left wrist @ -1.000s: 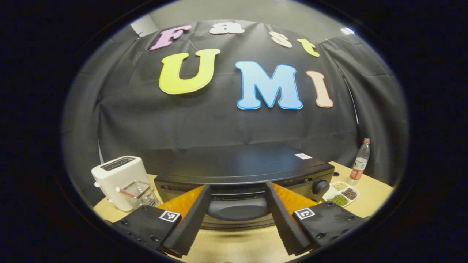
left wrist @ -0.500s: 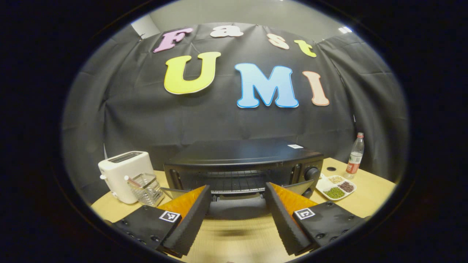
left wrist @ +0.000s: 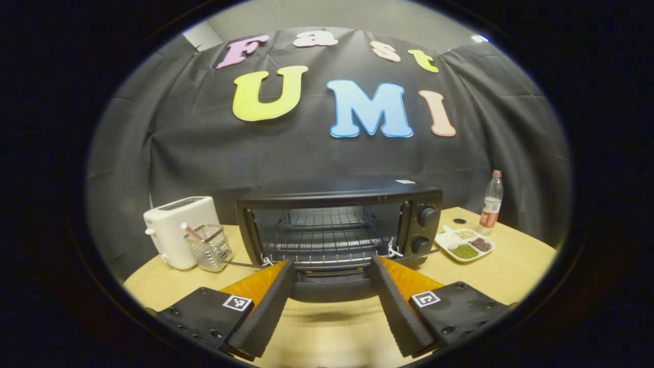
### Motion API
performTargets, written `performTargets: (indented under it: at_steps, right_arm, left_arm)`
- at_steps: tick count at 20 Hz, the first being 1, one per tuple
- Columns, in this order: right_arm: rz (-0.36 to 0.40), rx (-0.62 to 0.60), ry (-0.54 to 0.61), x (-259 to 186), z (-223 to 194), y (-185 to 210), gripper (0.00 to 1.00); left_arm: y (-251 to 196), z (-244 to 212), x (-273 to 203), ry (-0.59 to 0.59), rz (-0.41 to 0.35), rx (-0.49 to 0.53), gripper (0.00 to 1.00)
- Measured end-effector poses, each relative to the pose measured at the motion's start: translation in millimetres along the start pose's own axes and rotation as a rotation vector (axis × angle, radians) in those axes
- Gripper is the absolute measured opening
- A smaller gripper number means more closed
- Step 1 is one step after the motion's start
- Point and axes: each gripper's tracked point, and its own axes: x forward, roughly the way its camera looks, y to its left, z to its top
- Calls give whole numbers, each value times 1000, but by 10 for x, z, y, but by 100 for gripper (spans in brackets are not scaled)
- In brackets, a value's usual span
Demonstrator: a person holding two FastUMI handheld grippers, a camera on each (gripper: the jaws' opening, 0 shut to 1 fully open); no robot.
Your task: Open the electric oven with the left hand, put the food in, and close the electric oven.
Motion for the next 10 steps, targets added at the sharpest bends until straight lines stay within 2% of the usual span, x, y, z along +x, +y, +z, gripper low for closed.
performTargets:
  at_steps: [2, 3, 6, 9, 10]
  right_arm:
    - [6, 0, 4, -26, -17, -15, 97]
    - [10, 2, 9, -40, -32, -19, 97]
    - [23, 10, 8, -69, -11, -24, 97]
    - [37, -1, 15, -106, -38, -49, 97]
    - [45, -4, 19, -124, -42, -59, 97]
  left_arm:
    - [-15, -95, -53, 15, 2, 8, 97]
    - [-21, -134, -76, 20, 4, 15, 100]
    - [-37, -288, -138, 44, 11, 33, 98]
    - [-67, -467, -175, 80, 16, 44, 100]
    - [-76, -539, -193, 93, 20, 46, 98]
